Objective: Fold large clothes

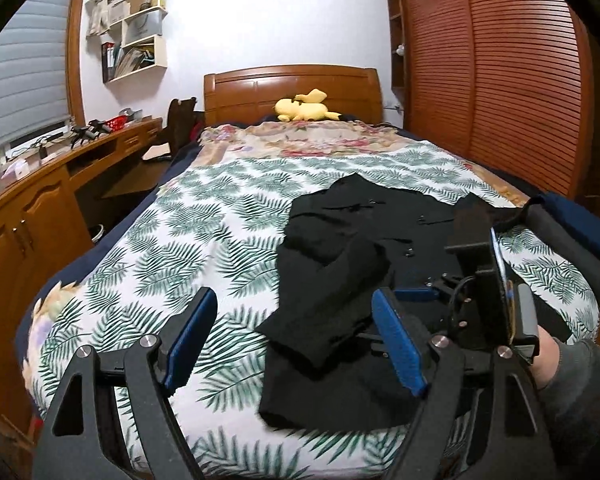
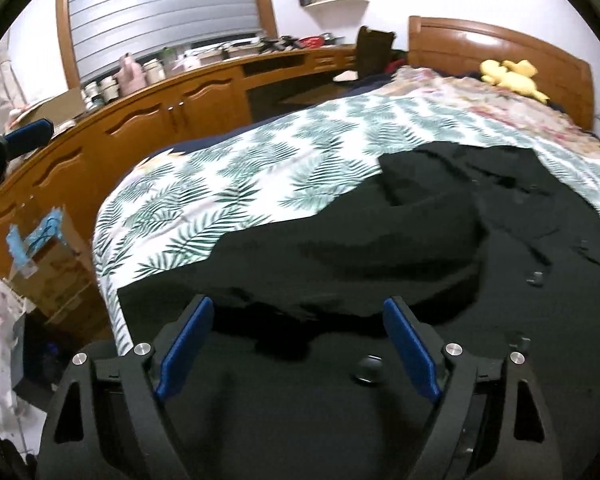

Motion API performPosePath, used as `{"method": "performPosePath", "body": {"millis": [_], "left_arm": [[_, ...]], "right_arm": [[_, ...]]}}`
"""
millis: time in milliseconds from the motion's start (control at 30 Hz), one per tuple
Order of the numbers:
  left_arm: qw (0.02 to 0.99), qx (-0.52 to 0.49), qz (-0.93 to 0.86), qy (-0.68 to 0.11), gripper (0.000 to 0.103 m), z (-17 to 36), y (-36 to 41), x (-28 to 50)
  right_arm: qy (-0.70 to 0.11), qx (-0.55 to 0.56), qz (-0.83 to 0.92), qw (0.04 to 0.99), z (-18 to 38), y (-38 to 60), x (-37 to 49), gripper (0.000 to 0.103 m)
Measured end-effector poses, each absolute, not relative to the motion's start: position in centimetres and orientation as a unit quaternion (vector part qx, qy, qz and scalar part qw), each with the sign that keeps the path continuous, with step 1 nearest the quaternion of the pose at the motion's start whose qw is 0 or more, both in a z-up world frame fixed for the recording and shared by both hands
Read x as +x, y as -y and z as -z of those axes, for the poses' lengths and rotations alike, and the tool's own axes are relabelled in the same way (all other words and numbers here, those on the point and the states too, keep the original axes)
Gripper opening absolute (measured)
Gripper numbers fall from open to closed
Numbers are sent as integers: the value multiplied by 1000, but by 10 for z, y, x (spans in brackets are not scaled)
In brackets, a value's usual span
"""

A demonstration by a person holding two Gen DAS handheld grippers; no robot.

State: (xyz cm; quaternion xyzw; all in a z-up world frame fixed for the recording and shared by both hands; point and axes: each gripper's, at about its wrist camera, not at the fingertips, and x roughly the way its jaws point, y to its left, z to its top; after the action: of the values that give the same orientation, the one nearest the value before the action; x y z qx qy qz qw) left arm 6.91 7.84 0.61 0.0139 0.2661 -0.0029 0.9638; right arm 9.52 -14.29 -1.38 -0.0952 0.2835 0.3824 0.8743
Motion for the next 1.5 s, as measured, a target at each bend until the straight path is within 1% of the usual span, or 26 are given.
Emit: {"method": "performPosePath", "body": {"millis": [167, 300, 367, 400, 433, 467, 533, 567, 600, 733, 1033, 1200, 1400, 1500], "left_arm": [[961, 10, -6, -275, 80, 0, -100, 58], [959, 8, -10, -284, 80, 3, -111, 54], [958, 9, -10, -287, 80, 3, -114, 52], [958, 12, -8, -287, 80, 2, -115, 51], [958, 15, -7, -285, 80, 1, -117, 49], [959, 17, -6, -283, 80, 0, -117, 47], [961, 16, -4, -277, 80, -4, -120, 45], [961, 15, -4, -275, 80, -5, -121, 44], [963, 11, -2, -271, 80, -6, -122, 44], [966, -5, 5, -258, 80, -4, -125, 47], [964, -35, 22, -264, 80, 16, -119, 66], [965, -23, 32, -258, 80, 11, -104, 67], [966, -18, 51, -255, 80, 9, -88, 79], [964, -19, 61, -259, 80, 12, -80, 93]], "right_arm": [[-290, -105, -403, 861, 18, 124, 103, 87], [-306, -138, -401, 852, 30, 106, 110, 86], [-315, -153, -393, 850, 35, 105, 120, 78], [-320, -155, -390, 849, 36, 107, 122, 75], [-325, -155, -388, 849, 37, 110, 127, 67], [-326, -157, -384, 850, 37, 112, 130, 52], [-323, -165, -371, 855, 34, 118, 134, 36], [-321, -162, -371, 856, 31, 122, 136, 30], [-318, -157, -370, 859, 29, 127, 136, 27], [-295, -132, -367, 872, 13, 152, 127, 26], [-227, -55, -313, 921, -21, 264, 69, 26], [-211, -66, -261, 940, -29, 303, 51, 25], [-204, -110, -199, 952, -28, 307, 35, 25], [-210, -120, -168, 956, -22, 314, 42, 25]]}}
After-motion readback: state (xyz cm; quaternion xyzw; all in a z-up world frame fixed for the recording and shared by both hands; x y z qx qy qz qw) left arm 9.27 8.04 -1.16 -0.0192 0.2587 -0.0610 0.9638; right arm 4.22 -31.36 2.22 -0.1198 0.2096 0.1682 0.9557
